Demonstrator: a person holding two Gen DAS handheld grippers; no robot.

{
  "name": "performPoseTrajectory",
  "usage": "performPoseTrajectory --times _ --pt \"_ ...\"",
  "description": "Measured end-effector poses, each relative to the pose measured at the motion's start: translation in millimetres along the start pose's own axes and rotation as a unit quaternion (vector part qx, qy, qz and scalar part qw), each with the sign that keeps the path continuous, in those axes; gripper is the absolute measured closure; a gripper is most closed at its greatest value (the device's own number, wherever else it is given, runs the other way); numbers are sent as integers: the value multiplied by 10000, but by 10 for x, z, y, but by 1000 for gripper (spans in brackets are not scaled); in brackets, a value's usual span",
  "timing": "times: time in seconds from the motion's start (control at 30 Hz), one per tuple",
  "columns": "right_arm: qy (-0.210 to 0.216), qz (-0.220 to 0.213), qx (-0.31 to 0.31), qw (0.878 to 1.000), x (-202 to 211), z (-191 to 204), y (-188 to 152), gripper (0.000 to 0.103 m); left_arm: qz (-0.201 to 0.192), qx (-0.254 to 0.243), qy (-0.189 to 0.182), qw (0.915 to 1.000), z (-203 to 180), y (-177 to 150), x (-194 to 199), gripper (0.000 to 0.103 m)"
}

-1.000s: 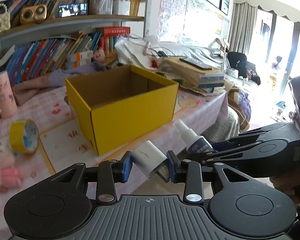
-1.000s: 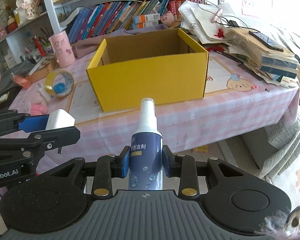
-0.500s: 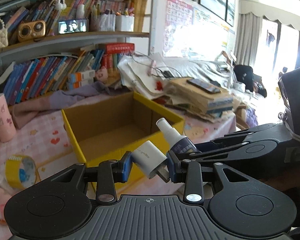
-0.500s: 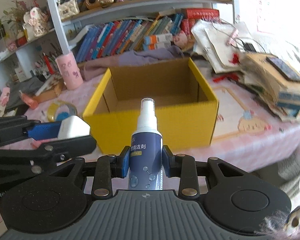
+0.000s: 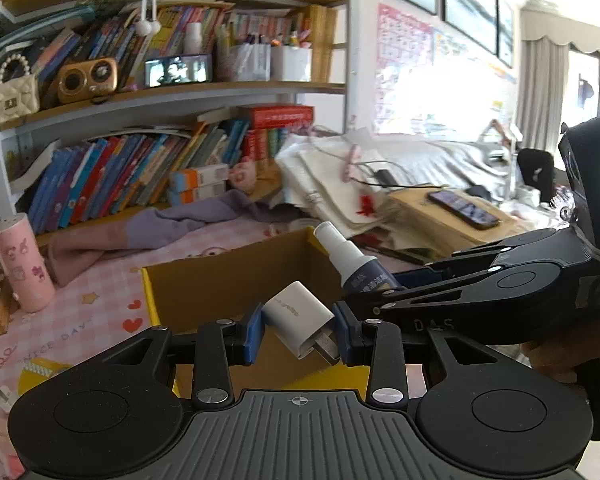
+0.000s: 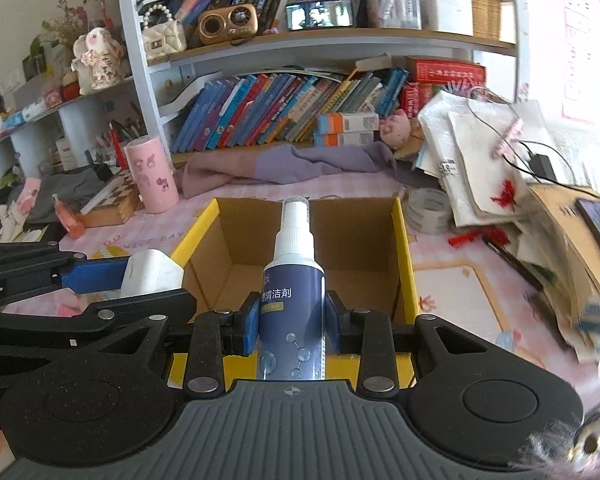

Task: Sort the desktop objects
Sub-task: 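Lift the spray bottle and charger and carry both over the yellow box, then lower both into the box and open both grippers to release them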

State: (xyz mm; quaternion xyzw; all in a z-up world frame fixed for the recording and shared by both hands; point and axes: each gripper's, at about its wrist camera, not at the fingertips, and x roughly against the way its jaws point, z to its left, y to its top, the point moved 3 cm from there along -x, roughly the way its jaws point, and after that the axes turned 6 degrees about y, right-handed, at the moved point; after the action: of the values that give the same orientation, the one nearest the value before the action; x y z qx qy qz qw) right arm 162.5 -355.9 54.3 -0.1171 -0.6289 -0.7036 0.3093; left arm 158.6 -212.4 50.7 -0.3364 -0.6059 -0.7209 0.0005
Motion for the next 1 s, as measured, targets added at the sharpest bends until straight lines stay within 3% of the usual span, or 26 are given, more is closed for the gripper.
performPoseTrajectory --times 0.33,0.53,0.7,0.87,1.0 --pt "385 490 475 9969 -592 -290 200 73 360 -67 417 9985 132 129 -596 68" --pt "409 971 956 9898 -1037 -438 211 73 793 -294 410 9956 195 153 -1032 68" --pt "490 1626 1445 9748 -1420 -534 237 73 1202 -378 487 9908 260 134 -1390 68" --pt "463 2043 2111 9548 -1678 -520 256 73 1465 -692 691 9844 221 131 -1631 68" --pt "497 2315 2471 9396 -1857 -547 230 73 1747 -616 706 9802 260 100 -1764 68"
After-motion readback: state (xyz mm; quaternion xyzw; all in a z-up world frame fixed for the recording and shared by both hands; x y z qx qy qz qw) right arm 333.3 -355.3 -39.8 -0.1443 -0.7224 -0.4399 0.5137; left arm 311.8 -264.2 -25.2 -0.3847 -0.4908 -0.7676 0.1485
